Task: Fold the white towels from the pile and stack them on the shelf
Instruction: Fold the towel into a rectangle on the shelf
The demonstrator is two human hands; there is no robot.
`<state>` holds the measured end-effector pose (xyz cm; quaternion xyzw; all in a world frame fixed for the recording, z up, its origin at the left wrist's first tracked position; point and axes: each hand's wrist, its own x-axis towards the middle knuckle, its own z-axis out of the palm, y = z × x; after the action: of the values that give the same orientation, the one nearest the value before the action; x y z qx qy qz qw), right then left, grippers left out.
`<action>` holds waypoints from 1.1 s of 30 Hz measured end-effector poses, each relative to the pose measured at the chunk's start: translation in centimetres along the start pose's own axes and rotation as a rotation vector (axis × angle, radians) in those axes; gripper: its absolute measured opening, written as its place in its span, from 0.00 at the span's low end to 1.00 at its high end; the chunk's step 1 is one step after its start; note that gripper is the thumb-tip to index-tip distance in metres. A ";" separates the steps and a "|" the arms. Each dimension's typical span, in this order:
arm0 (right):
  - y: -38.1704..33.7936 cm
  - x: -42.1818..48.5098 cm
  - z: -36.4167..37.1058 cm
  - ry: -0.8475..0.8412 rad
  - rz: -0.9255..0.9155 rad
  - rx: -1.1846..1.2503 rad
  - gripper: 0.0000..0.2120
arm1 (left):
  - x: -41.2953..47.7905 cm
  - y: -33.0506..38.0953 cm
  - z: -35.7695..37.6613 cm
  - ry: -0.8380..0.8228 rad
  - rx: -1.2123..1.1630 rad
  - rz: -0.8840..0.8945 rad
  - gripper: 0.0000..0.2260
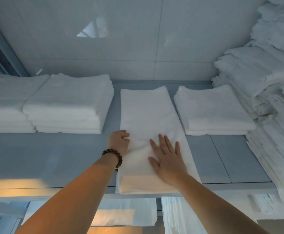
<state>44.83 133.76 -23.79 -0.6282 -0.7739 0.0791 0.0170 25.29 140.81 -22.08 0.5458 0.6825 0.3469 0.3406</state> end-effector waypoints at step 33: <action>1.1 12.0 -2.1 0.158 0.061 0.009 0.28 | 11.4 2.4 1.4 -0.011 -0.057 0.253 0.09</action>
<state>43.63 145.90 -22.80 -0.6556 -0.7503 0.0333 0.0782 25.76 152.52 -21.78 0.6196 0.5962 0.4033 0.3131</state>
